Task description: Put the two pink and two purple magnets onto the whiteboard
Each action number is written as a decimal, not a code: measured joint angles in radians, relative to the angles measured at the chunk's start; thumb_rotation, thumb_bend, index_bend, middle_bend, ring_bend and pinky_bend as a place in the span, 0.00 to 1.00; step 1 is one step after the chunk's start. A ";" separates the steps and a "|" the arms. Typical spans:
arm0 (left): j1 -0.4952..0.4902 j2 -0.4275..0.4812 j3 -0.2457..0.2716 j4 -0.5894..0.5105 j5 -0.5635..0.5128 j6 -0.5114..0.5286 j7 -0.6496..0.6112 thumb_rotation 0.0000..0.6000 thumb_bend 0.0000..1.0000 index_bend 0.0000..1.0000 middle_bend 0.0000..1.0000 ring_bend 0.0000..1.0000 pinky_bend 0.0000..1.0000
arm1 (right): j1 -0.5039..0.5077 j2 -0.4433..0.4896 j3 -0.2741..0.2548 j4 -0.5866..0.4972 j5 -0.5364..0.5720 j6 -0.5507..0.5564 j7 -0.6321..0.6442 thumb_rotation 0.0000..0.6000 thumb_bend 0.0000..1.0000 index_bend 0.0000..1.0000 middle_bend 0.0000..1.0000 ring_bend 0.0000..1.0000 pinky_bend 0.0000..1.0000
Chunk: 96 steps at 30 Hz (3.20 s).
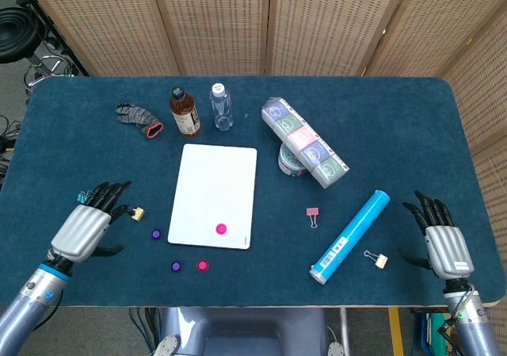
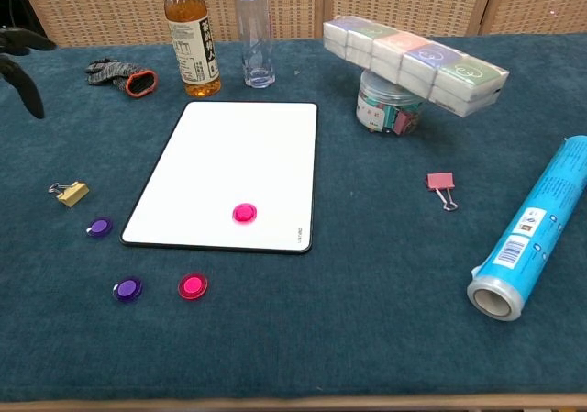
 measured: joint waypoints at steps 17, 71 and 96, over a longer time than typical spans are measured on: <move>-0.148 -0.157 0.026 -0.063 -0.024 -0.230 0.268 1.00 0.23 0.40 0.00 0.00 0.00 | -0.045 0.047 0.059 -0.011 -0.028 -0.023 0.057 1.00 0.23 0.16 0.00 0.00 0.00; -0.251 -0.484 0.071 0.160 -0.259 -0.252 0.438 1.00 0.23 0.39 0.00 0.00 0.00 | -0.090 0.049 0.142 -0.006 -0.063 -0.112 0.077 1.00 0.23 0.17 0.00 0.00 0.00; -0.269 -0.498 0.080 0.158 -0.318 -0.219 0.479 1.00 0.27 0.60 0.00 0.00 0.00 | -0.100 0.051 0.158 -0.008 -0.069 -0.124 0.082 1.00 0.22 0.17 0.00 0.00 0.00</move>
